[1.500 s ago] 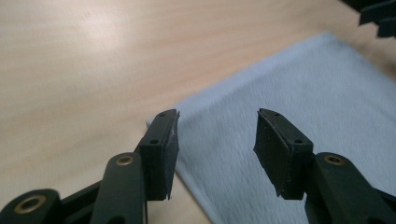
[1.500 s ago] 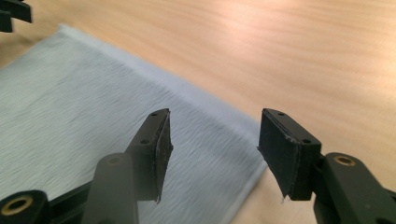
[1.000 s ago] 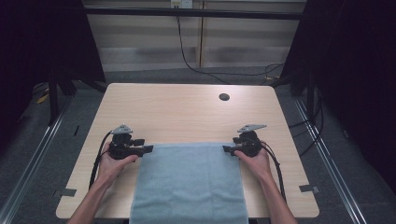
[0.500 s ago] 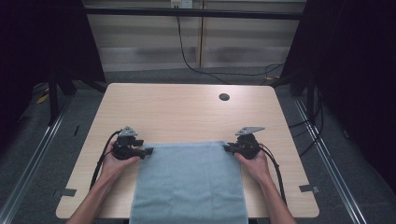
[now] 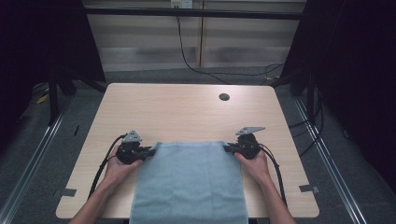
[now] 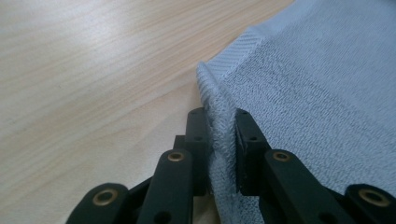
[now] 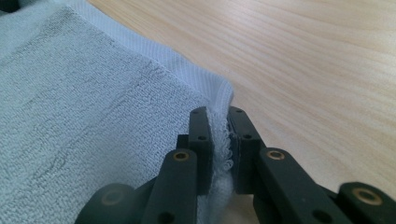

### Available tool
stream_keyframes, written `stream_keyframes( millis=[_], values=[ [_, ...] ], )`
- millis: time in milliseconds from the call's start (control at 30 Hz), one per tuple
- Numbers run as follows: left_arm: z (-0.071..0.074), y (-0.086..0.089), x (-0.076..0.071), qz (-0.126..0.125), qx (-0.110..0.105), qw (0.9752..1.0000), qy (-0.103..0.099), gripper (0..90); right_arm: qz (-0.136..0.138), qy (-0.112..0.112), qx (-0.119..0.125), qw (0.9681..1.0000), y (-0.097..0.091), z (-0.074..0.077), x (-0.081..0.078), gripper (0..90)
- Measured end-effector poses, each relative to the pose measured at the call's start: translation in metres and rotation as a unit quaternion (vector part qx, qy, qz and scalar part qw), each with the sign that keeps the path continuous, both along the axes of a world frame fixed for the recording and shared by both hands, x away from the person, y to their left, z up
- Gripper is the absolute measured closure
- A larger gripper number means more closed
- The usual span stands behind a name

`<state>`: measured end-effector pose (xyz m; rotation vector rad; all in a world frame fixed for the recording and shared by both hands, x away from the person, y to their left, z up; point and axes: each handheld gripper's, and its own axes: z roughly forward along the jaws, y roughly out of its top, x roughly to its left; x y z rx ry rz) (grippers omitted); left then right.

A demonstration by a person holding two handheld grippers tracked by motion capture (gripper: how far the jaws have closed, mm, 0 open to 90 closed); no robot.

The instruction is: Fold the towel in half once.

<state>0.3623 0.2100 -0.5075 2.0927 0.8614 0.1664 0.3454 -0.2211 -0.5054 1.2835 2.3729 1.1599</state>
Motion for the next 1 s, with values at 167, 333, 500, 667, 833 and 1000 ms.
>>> stream_keyframes(
  millis=[167,333,500,667,833,1000],
  values=[
    [0.021,0.011,0.005,0.009,-0.07,0.9975,-0.003,78.9,-0.002,-0.015,0.051,0.9986,-0.007,0.02,0.0,83.3],
    [0.046,0.015,0.01,0.012,-0.11,0.9938,-0.015,78.9,0.0,-0.05,0.084,0.9952,-0.012,0.052,0.0,83.5],
    [0.075,0.019,0.024,0.024,-0.131,0.9903,-0.04,78.9,-0.01,-0.083,0.093,0.9922,-0.018,0.087,0.011,83.6],
    [0.1,0.014,0.04,0.035,-0.134,0.9886,-0.059,78.9,-0.014,-0.1,0.092,0.9906,-0.016,0.116,0.032,83.9],
    [0.127,0.019,0.057,0.047,-0.126,0.988,-0.076,78.9,-0.015,-0.107,0.084,0.9905,-0.017,0.141,0.051,84.0],
    [0.154,0.017,0.07,0.05,-0.13,0.9859,-0.092,79.0,-0.019,-0.124,0.088,0.9882,-0.017,0.166,0.063,84.2]
  ],
)
